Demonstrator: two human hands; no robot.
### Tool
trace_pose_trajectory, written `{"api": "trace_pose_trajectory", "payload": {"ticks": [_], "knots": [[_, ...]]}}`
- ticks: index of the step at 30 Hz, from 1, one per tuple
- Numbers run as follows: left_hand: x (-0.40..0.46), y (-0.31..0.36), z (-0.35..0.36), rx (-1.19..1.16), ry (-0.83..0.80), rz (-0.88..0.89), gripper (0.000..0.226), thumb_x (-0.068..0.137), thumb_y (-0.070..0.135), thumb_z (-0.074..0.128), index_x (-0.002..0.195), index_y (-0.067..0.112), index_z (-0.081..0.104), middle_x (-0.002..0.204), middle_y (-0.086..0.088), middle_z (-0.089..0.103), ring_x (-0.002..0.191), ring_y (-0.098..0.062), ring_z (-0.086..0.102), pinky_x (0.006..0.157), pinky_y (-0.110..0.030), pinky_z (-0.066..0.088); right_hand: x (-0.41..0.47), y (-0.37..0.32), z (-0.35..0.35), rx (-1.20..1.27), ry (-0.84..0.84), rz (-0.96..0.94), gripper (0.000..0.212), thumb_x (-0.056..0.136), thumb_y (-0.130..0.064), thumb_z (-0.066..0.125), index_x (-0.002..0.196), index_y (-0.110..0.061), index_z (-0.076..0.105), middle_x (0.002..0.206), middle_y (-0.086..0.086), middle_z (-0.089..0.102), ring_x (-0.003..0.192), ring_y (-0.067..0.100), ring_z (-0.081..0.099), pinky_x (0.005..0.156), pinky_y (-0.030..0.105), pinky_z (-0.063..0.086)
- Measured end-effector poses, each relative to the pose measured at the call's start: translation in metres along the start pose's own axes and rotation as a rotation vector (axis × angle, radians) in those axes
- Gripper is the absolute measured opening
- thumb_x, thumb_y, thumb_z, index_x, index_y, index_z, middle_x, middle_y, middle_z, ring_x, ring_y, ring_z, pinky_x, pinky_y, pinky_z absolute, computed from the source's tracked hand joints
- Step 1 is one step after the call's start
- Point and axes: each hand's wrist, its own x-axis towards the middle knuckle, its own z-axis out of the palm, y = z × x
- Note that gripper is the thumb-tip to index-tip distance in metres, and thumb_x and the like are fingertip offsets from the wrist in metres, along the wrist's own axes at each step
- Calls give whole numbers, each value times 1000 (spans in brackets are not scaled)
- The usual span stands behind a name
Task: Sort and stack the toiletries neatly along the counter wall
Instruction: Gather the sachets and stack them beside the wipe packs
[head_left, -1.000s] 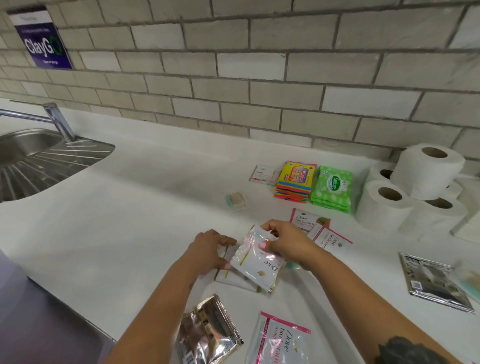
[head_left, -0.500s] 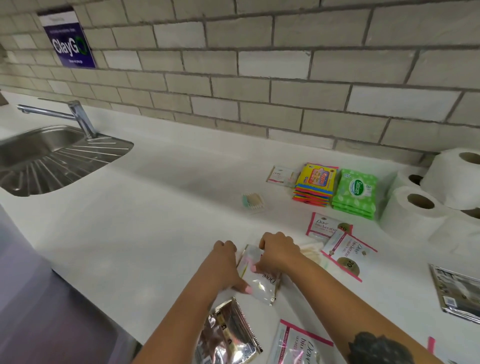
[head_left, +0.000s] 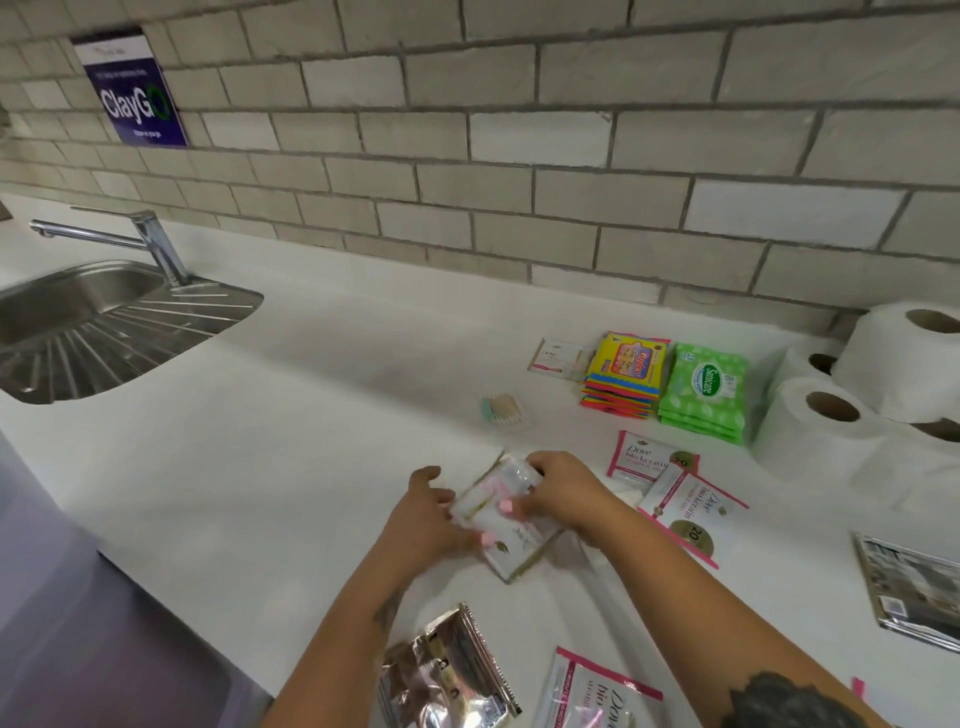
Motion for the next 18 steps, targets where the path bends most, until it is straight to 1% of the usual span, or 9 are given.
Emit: {"api": "trace_pose_trajectory", "payload": {"ticks": [2, 3, 5, 8, 10, 11, 13, 15, 18], "knots": [[-4, 1, 4, -390, -91, 93, 76, 65, 10, 82, 130, 2, 44, 116, -16, 65, 103, -31, 65, 84, -40, 54, -5, 1, 0, 361, 71, -91, 22, 73, -4, 77, 84, -15, 62, 84, 6, 68, 74, 18, 64, 70, 30, 54], [-4, 1, 7, -463, -86, 136, 65, 66, 13, 78, 124, 4, 51, 113, -15, 68, 103, -31, 66, 84, -41, 55, -5, 3, 2, 481, 102, -121, 24, 73, -1, 76, 89, -13, 63, 89, 10, 70, 77, 21, 66, 74, 35, 56], [-3, 2, 15, -458, -6, 207, 51, 68, 19, 73, 116, 9, 60, 109, -9, 71, 102, -28, 67, 87, -40, 55, -6, 7, 7, 572, 147, -158, 26, 73, 2, 75, 93, -10, 64, 92, 12, 71, 81, 23, 67, 77, 39, 56], [4, -4, 23, -259, 124, 280, 44, 65, 37, 68, 106, 22, 63, 104, 1, 72, 99, -20, 67, 89, -43, 52, -3, 19, 15, 484, 202, -175, 26, 72, 2, 75, 86, -16, 63, 86, 4, 70, 80, 20, 66, 73, 36, 55], [8, -10, 28, -167, 151, 287, 50, 63, 45, 66, 108, 24, 59, 107, 5, 70, 101, -15, 65, 88, -40, 52, -2, 27, 19, 407, 215, -167, 30, 73, 0, 73, 85, -22, 58, 83, -3, 66, 81, 17, 63, 69, 30, 53], [10, -14, 30, -131, 154, 283, 54, 63, 45, 67, 112, 23, 57, 110, 6, 68, 103, -13, 64, 87, -36, 52, -2, 28, 21, 394, 216, -170, 33, 74, 1, 71, 89, -23, 56, 85, -5, 64, 83, 15, 61, 68, 24, 52], [13, -17, 34, -84, 158, 289, 56, 67, 39, 70, 117, 21, 53, 112, 8, 66, 103, -11, 62, 79, -21, 49, -3, 28, 23, 346, 215, -174, 40, 77, 2, 67, 103, -24, 51, 94, -5, 61, 88, 13, 57, 67, 16, 49], [15, -18, 36, -57, 178, 301, 47, 74, 27, 71, 117, 19, 53, 110, 9, 64, 99, -8, 61, 71, -8, 43, -4, 27, 22, 242, 226, -178, 51, 81, -2, 65, 121, -25, 44, 104, -3, 57, 95, 14, 54, 75, 21, 47], [15, -14, 34, -14, 216, 326, 35, 83, 10, 67, 112, 21, 51, 101, 13, 62, 91, -5, 58, 66, -2, 39, -6, 24, 20, 148, 249, -260, 64, 83, -8, 62, 135, -29, 31, 118, -5, 50, 107, 14, 50, 89, 28, 43]]}}
